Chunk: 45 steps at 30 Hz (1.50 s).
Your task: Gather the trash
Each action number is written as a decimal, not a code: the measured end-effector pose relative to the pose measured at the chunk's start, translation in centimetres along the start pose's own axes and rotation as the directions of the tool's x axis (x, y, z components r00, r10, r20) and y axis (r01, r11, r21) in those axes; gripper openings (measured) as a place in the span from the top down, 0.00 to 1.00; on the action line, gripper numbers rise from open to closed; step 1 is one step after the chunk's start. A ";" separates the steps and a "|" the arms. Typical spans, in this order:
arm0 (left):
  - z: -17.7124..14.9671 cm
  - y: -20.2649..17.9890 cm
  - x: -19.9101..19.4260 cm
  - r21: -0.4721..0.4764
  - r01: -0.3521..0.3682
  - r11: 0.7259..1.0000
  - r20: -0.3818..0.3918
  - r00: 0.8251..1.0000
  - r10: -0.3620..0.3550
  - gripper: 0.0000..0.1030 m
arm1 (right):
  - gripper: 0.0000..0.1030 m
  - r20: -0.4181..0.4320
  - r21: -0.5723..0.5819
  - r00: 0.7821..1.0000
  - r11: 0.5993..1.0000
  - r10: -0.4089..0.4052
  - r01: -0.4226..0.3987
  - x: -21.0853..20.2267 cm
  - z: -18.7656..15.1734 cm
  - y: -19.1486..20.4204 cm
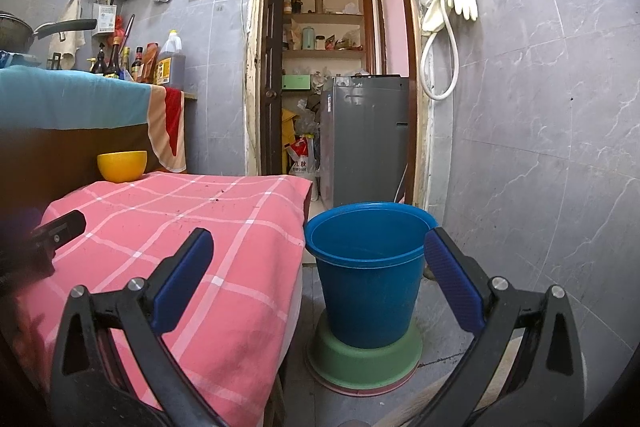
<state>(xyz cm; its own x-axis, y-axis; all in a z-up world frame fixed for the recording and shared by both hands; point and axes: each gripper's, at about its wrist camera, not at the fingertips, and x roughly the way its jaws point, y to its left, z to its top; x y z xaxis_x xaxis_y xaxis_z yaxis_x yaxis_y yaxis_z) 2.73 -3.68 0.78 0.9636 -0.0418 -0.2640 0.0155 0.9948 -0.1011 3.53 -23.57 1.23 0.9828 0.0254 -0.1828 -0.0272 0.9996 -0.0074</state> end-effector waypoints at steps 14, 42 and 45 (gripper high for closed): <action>0.0 0.3 0.0 0.001 0.002 1.000 -0.002 1.000 -0.002 0.02 | 0.00 -0.002 0.006 1.000 1.000 -0.003 0.003 0.1 0.0 -0.1; 0.0 0.4 0.0 0.000 0.002 1.000 -0.003 1.000 -0.002 0.02 | 0.00 -0.006 0.010 1.000 1.000 -0.004 0.004 0.2 -0.2 -0.1; 0.0 0.4 0.0 0.002 0.001 1.000 -0.002 1.000 -0.001 0.02 | 0.00 -0.006 0.011 1.000 1.000 -0.004 0.004 0.2 -0.2 -0.2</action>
<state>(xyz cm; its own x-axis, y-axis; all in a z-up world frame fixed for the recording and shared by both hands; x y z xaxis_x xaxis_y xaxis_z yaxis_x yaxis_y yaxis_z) 2.75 -3.28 0.71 0.9630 -0.0434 -0.2659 0.0172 0.9948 -0.1000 3.66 -23.72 1.02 0.9818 0.0213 -0.1889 -0.0212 0.9998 0.0024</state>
